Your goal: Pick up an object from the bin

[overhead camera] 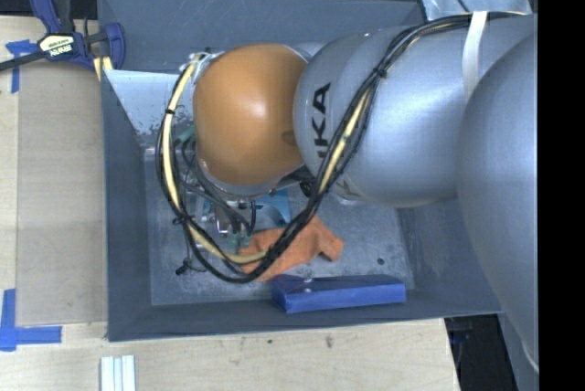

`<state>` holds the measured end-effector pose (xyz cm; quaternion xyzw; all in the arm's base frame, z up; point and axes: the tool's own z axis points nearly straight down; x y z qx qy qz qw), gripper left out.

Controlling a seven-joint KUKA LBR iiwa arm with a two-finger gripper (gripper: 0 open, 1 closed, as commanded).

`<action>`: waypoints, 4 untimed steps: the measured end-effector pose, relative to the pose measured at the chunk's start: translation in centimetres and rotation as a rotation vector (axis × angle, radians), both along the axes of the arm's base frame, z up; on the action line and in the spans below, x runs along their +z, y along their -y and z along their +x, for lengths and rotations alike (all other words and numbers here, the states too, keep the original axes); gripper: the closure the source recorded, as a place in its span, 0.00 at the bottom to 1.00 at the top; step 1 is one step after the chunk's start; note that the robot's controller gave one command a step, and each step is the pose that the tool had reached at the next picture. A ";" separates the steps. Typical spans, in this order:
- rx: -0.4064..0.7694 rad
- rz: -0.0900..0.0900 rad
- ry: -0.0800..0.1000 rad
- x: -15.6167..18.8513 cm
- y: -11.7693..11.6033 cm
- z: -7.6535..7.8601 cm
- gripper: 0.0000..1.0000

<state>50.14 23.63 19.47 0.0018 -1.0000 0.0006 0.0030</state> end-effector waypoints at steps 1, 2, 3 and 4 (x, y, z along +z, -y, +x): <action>-0.004 0.002 0.008 0.5 0.1 0.2 0.00; 0.068 0.004 0.010 -2.6 4.6 -0.6 0.00; 0.125 0.003 0.010 -6.3 6.1 9.2 1.00; 0.125 0.003 0.009 -6.3 6.2 9.2 0.00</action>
Offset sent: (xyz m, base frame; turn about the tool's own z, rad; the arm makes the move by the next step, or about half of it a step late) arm -0.0122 -0.0796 -0.0474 -0.1056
